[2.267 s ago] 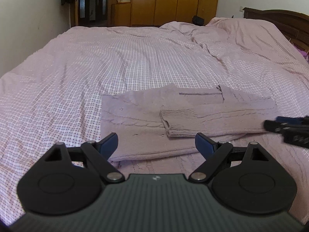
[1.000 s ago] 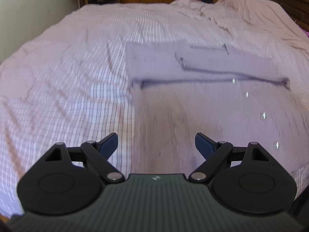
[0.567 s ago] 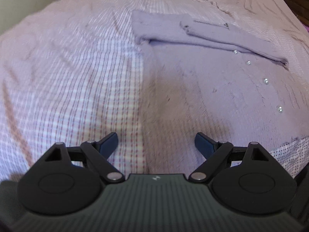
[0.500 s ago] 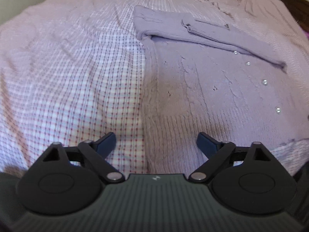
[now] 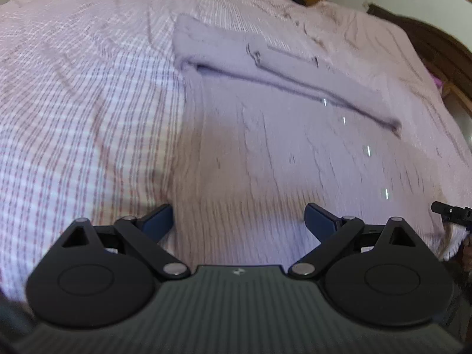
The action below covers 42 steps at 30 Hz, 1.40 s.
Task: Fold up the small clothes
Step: 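Move the right tool down to the cardigan's ribbed hem and grasp it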
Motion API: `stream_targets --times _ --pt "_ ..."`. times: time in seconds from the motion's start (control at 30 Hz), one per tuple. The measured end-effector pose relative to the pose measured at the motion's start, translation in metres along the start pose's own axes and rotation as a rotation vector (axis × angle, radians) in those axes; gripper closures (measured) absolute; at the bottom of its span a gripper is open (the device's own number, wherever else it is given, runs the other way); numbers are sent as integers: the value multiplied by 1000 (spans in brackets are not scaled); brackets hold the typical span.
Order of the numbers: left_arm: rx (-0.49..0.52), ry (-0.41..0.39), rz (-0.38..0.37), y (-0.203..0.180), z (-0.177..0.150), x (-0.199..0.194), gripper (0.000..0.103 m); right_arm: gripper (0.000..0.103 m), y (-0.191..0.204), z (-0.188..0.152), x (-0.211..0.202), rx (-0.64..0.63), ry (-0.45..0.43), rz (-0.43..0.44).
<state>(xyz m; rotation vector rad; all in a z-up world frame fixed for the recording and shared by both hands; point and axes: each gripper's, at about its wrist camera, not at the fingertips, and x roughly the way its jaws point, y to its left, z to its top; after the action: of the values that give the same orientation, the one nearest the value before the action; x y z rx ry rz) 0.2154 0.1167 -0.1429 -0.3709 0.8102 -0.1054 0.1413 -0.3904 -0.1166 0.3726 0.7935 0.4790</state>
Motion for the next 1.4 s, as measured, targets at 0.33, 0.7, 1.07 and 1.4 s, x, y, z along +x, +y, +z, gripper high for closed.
stream_targets --times 0.33,0.7,1.07,1.4 --pt "-72 34 -100 15 -17 -21 27 44 -7 -2 11 90 -6 98" --pt "-57 30 -101 24 -28 -30 64 46 -14 -21 7 180 13 174" --pt "-62 7 -79 31 -32 -36 87 66 -27 -20 9 259 -4 174" --pt "-89 3 -81 35 -36 -53 90 94 -32 -28 -9 260 -60 107"
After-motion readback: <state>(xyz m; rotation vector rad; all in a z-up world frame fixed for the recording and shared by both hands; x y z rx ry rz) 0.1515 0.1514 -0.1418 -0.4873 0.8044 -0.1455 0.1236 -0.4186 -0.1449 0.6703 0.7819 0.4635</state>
